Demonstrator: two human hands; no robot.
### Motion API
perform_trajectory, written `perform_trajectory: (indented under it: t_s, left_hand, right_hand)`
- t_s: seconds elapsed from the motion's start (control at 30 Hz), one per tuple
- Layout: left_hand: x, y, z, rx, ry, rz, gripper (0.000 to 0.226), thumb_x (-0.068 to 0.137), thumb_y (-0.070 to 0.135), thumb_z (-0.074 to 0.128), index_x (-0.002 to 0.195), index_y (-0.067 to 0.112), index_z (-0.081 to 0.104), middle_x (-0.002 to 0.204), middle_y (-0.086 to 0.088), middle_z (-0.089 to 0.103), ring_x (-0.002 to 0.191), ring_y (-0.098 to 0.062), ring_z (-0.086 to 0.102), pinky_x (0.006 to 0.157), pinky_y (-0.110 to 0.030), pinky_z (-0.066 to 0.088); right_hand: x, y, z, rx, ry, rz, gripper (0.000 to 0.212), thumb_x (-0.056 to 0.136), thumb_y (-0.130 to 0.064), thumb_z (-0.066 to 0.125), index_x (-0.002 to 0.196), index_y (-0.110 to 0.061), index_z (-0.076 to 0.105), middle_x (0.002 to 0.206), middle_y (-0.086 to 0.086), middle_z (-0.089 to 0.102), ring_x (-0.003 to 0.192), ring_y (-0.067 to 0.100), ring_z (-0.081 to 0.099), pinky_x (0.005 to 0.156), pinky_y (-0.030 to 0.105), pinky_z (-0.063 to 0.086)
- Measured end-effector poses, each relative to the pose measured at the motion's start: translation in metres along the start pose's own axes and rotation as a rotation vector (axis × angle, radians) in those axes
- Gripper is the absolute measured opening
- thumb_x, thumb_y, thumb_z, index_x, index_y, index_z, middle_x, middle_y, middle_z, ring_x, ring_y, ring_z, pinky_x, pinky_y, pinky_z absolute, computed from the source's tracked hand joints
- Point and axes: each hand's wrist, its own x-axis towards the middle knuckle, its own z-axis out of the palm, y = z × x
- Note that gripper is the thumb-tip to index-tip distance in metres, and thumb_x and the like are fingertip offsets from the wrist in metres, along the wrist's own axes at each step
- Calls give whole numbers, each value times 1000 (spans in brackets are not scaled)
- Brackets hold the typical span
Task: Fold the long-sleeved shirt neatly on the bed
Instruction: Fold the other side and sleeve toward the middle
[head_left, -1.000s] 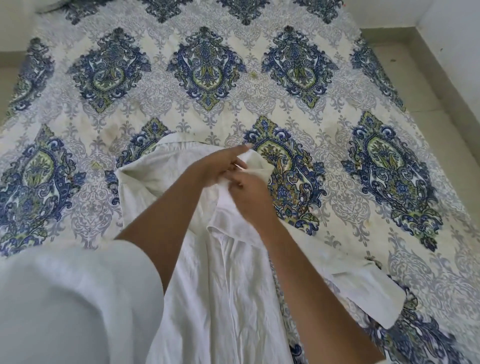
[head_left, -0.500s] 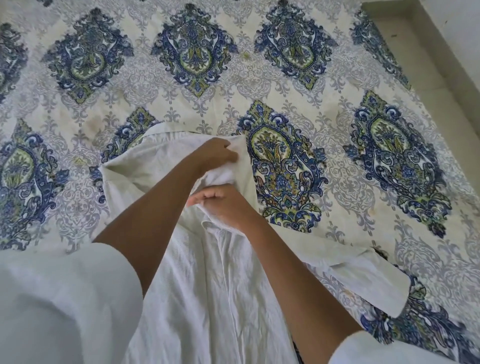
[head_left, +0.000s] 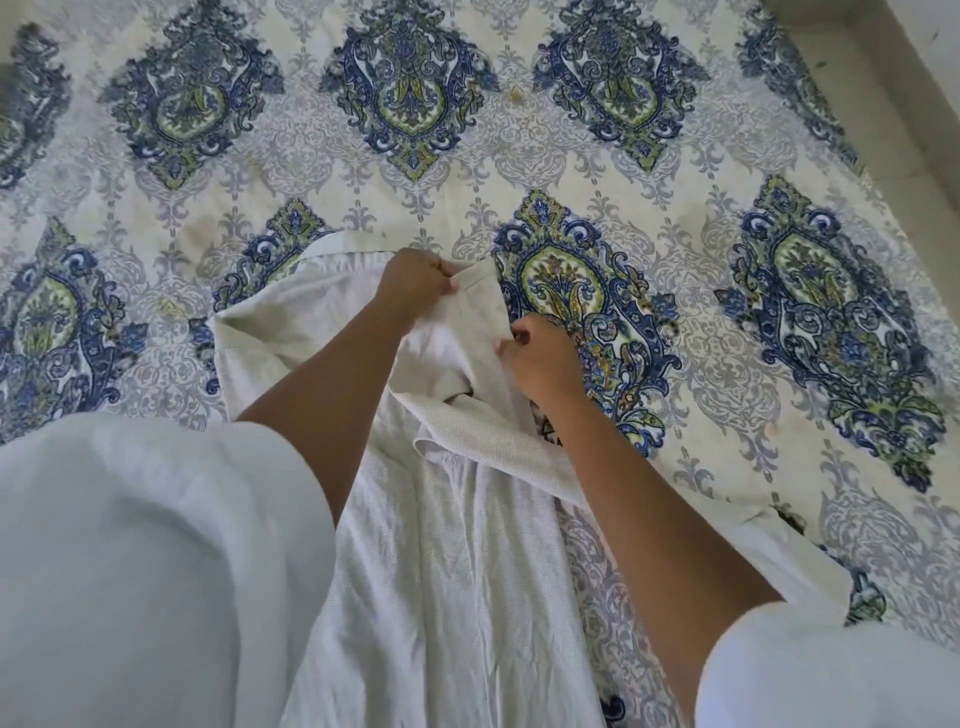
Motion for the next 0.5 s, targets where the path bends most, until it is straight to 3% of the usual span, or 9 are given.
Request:
perform_trajectory:
  t_s: [0.1,0.27,0.37,0.43,0.5]
  left_hand:
    - [6,-11,8,118,37,4,18,82,9,65,99,4,69,105,-13,67,93,-25,60,72,-28,43]
    - [-19,-10,18,256,90,98,26,89,24,57,110,9,59,107,-5,61,96,-21,57,74,-29,41]
    - [-64,-21,15,339,315,248,29,90,17,50,116,7,56,120,-10,55,110,-27,49,89,-36,40]
    - [-99,-35,14,384,429,355,29,87,11,50,114,7,57,119,-10,55,110,-29,47,87,-35,37]
    - [-129,-49,16,402,443,421,29,83,9,50,110,8,60,117,-9,57,110,-30,48,86,-35,38]
  right_hand:
    - [4,4,9,-87,47,6,10,90,-16,51,99,-11,54,90,5,58,81,25,54,69,33,41]
    - [-3,2,2,137,13,34,16,88,-16,56,101,-7,55,87,4,55,79,21,51,70,32,41]
    - [-30,13,-11,243,34,26,17,90,-18,57,104,-8,56,93,2,57,85,19,55,78,35,46]
    - [-51,32,-17,193,-71,32,20,91,-22,56,107,-10,57,102,4,59,93,19,56,87,36,46]
    - [-69,53,-23,74,-198,63,22,91,-26,55,111,-16,57,108,2,58,104,21,54,96,40,44]
